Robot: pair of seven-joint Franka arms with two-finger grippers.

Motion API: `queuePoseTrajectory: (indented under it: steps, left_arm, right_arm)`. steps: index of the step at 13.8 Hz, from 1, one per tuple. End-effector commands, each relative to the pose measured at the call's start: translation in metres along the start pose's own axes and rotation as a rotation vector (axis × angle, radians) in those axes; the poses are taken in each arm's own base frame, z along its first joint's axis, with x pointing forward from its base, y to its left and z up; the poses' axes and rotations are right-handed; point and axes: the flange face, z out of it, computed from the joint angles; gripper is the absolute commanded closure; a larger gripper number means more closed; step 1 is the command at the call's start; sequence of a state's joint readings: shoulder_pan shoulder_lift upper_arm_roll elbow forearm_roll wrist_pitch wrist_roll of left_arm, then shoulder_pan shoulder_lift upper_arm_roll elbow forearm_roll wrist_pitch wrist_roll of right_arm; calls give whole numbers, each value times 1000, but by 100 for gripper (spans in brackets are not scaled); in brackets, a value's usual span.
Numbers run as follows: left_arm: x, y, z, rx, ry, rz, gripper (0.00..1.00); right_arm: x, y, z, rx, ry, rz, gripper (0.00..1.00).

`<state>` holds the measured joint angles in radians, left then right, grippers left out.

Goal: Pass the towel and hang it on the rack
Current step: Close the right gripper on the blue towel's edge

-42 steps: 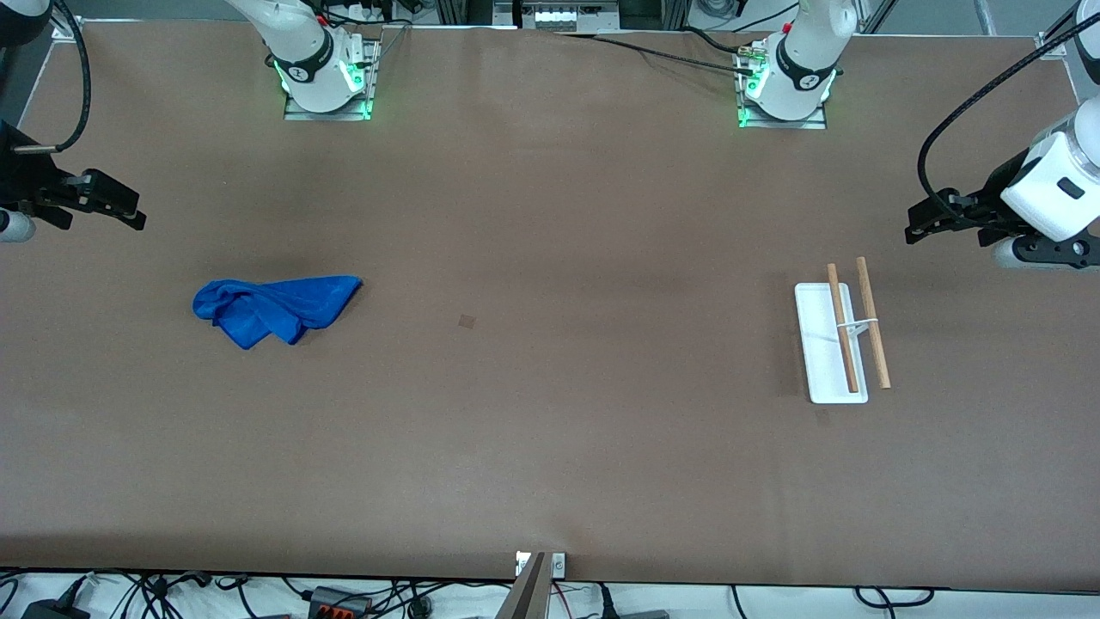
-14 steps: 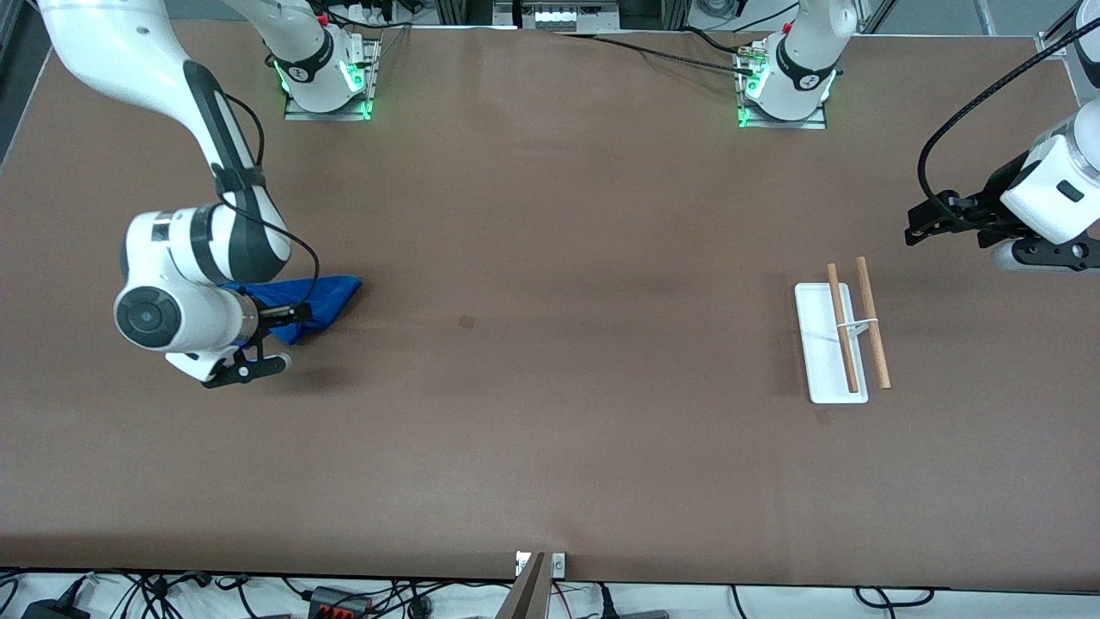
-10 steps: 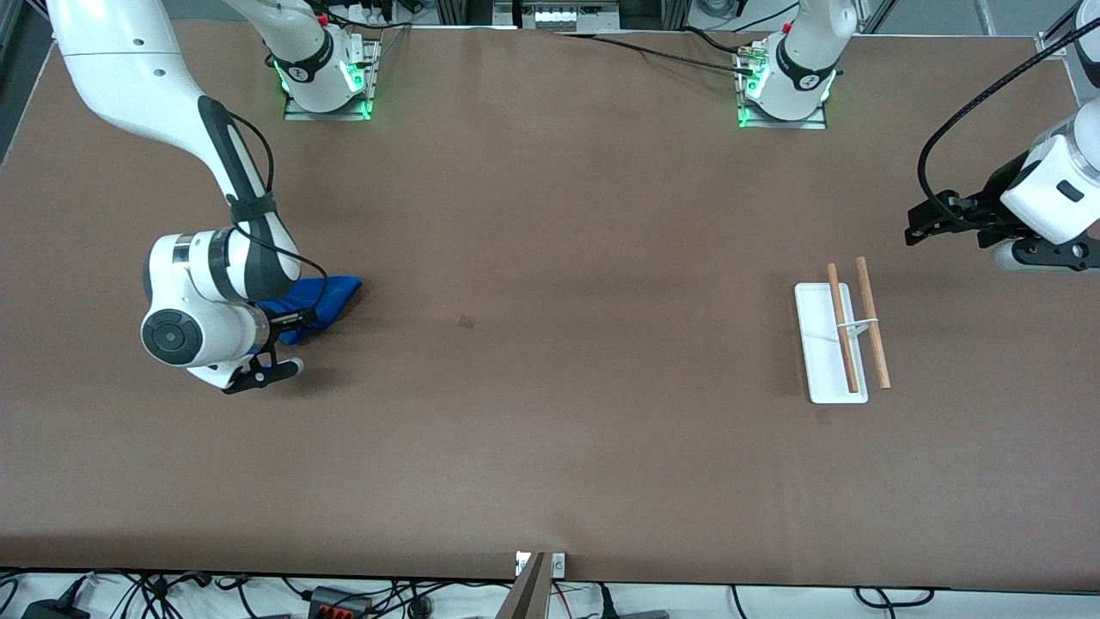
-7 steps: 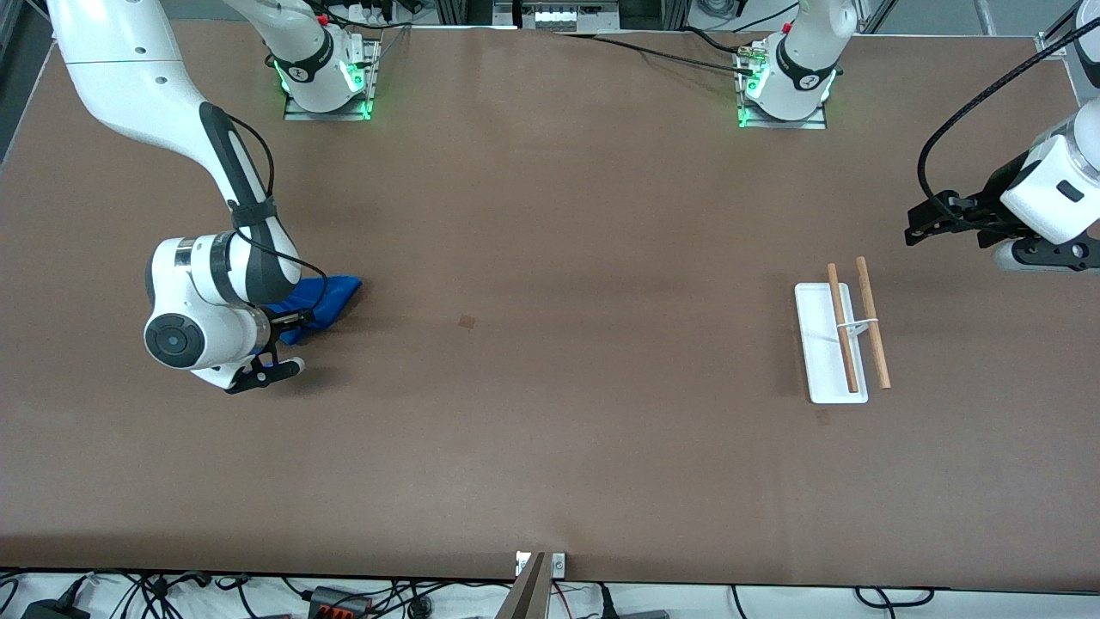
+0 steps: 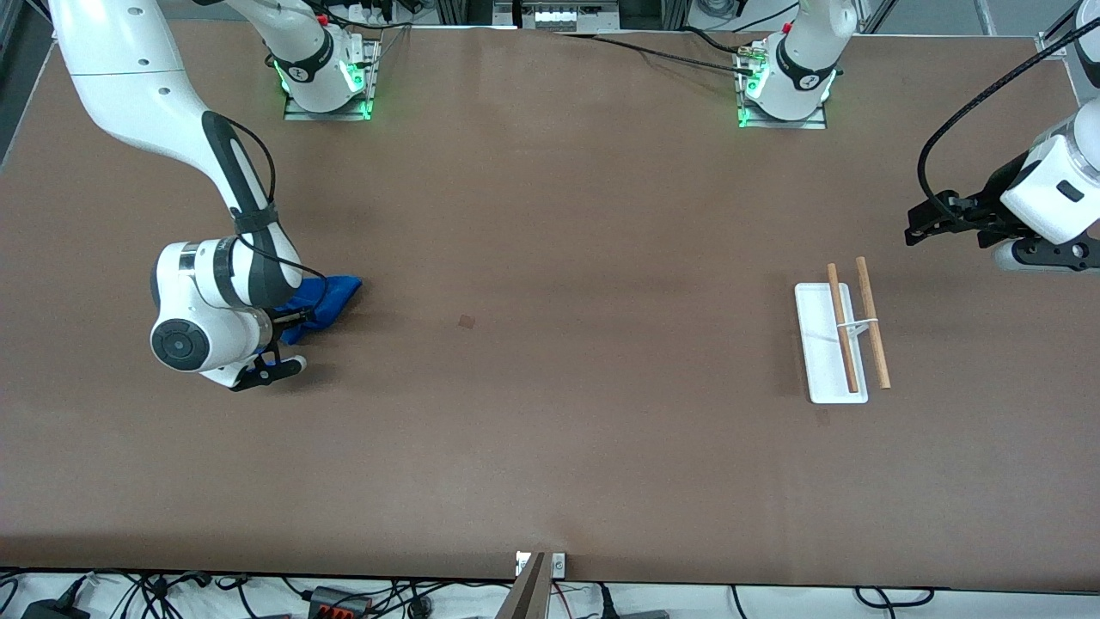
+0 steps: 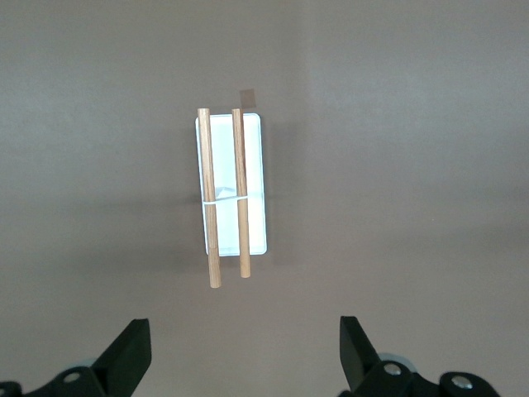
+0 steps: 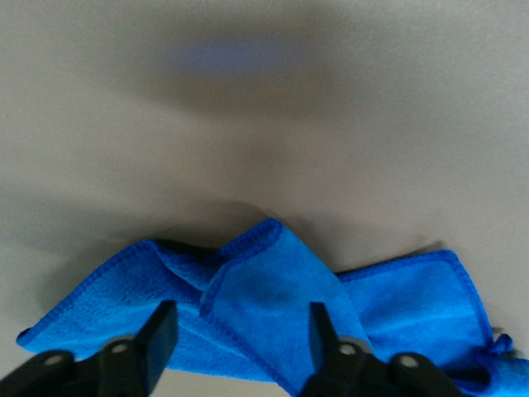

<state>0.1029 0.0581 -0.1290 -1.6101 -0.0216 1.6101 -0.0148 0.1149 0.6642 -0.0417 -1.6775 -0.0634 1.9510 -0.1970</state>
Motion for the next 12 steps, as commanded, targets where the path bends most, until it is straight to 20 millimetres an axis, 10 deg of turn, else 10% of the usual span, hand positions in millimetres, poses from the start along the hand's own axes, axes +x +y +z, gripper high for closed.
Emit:
queuePoseTrajectory:
  steps: [1, 3, 6, 12]
  left_arm:
    - [2, -1, -6, -15, -2, 10, 0]
    - [2, -1, -6, -15, -2, 9, 0]
    - [2, -1, -6, -15, -2, 9, 0]
    - [2, -1, -6, -15, -3, 9, 0]
  right_arm:
    - [0, 0, 4, -2, -15, -21, 46]
    - [0, 0, 5, 3, -16, -18, 56]
    - [1, -1, 1, 8, -8, -14, 99]
    - [11, -10, -63, 114, 71, 32, 100]
